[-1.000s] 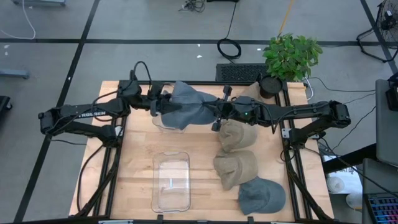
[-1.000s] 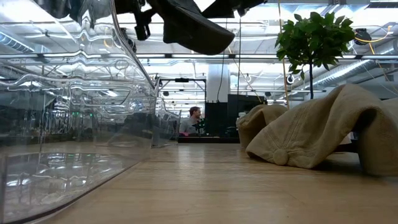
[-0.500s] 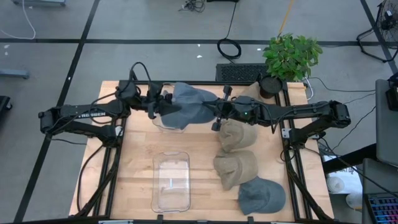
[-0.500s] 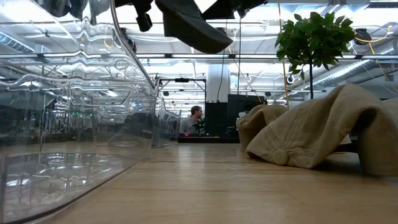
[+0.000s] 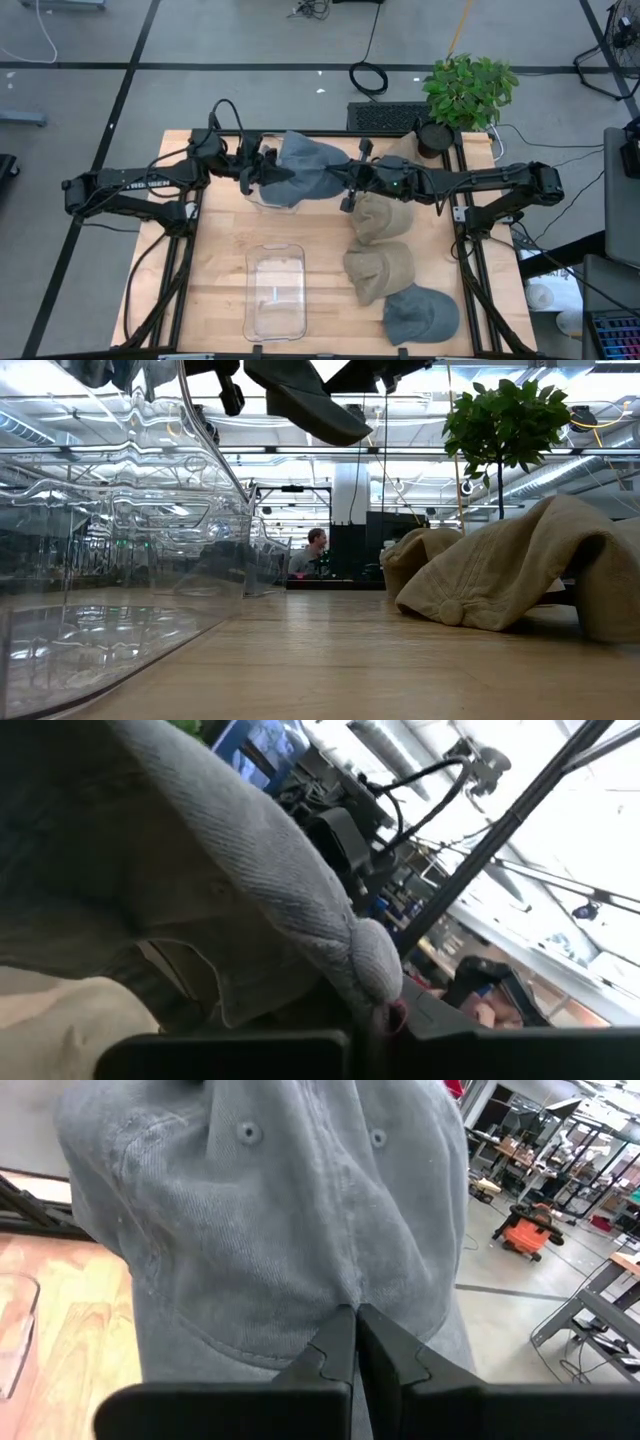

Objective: Stack caps by color
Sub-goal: Stack the top blue cap on the blue cap in the top transparent bin

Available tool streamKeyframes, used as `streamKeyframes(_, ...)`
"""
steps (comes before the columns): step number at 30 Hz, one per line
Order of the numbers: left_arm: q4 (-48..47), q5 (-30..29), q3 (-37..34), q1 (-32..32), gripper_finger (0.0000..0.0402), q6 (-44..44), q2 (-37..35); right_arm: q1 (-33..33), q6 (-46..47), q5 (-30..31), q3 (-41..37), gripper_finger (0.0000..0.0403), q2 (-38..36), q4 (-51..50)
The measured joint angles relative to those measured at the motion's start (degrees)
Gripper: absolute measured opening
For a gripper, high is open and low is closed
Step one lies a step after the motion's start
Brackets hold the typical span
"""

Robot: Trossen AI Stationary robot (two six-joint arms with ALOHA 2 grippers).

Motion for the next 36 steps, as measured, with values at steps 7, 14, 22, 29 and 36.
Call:
streamKeyframes(7, -5.8, 4.6, 0.3, 3.5, 0.0005, 0.4, -1.1, 0.1, 0.0, 0.1, -1.7, 0.0015, 0.0, 0.0)
streamKeyframes(14, -26.1, 2.7, 7.4, 8.3, 0.0004, 10.0, -4.1, 0.5, 1.7, 0.0, -1.8, 0.0033, 0.0, 0.2)
streamKeyframes(22, -53.0, 4.1, 21.5, 8.7, 0.0004, 25.3, -3.2, 0.4, 0.8, 0.1, -1.8, 0.0063, 0.0, -1.1)
streamKeyframes(29, -70.6, 1.8, 32.4, 5.6, 0.0006, 38.1, -0.1, -0.1, 2.3, 0.1, -1.8, 0.0063, 0.0, -2.3)
streamKeyframes(36, -80.2, -8.8, 37.7, 3.2, 0.0006, 43.2, 4.0, -3.0, 7.2, -0.1, -2.4, 0.0065, 0.0, -4.7)
